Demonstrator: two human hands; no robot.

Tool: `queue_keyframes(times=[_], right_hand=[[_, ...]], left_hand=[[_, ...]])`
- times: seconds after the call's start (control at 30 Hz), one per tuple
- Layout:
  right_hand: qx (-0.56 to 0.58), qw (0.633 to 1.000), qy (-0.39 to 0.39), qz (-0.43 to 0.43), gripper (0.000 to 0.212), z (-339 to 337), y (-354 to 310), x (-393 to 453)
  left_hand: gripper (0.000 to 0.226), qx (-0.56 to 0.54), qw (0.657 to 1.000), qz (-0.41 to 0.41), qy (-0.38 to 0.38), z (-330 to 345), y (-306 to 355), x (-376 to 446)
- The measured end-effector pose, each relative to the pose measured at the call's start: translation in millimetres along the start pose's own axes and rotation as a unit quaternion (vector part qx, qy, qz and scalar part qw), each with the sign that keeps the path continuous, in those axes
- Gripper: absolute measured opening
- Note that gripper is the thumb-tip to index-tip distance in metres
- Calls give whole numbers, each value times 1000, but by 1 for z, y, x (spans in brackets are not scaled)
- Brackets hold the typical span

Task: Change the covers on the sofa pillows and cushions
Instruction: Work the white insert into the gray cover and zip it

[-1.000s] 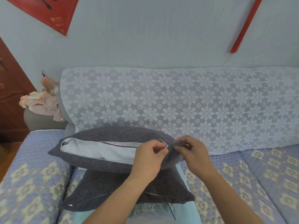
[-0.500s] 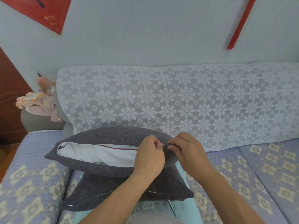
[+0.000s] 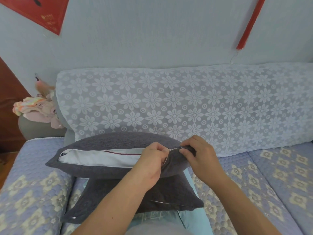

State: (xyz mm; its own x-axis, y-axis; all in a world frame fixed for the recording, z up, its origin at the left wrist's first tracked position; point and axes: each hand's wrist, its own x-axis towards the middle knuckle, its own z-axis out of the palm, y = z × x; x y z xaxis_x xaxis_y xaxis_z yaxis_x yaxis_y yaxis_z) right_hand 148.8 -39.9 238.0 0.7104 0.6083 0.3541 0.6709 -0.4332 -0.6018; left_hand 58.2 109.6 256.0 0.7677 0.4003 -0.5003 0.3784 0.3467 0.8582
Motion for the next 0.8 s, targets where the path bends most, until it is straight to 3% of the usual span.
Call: queue_keyframes(times=[0.1, 0.2, 0.27, 0.5, 0.8], right_hand=[[-7, 999, -40, -11, 14, 1, 1, 0], [-34, 998, -13, -54, 15, 9, -2, -5], [-43, 997, 2, -70, 14, 12, -4, -5], [-61, 995, 34, -67, 11, 6, -2, -3], [-84, 993, 82, 9, 12, -16, 25, -2]], left_hand=[[20, 15, 999, 21, -29, -3, -3, 0], [13, 214, 974, 70, 30, 1, -3, -5], [12, 291, 946, 119, 85, 5, -5, -9], [10, 347, 903, 163, 194, -1, -21, -12], [6, 365, 888, 100, 262, -43, -25, 17]])
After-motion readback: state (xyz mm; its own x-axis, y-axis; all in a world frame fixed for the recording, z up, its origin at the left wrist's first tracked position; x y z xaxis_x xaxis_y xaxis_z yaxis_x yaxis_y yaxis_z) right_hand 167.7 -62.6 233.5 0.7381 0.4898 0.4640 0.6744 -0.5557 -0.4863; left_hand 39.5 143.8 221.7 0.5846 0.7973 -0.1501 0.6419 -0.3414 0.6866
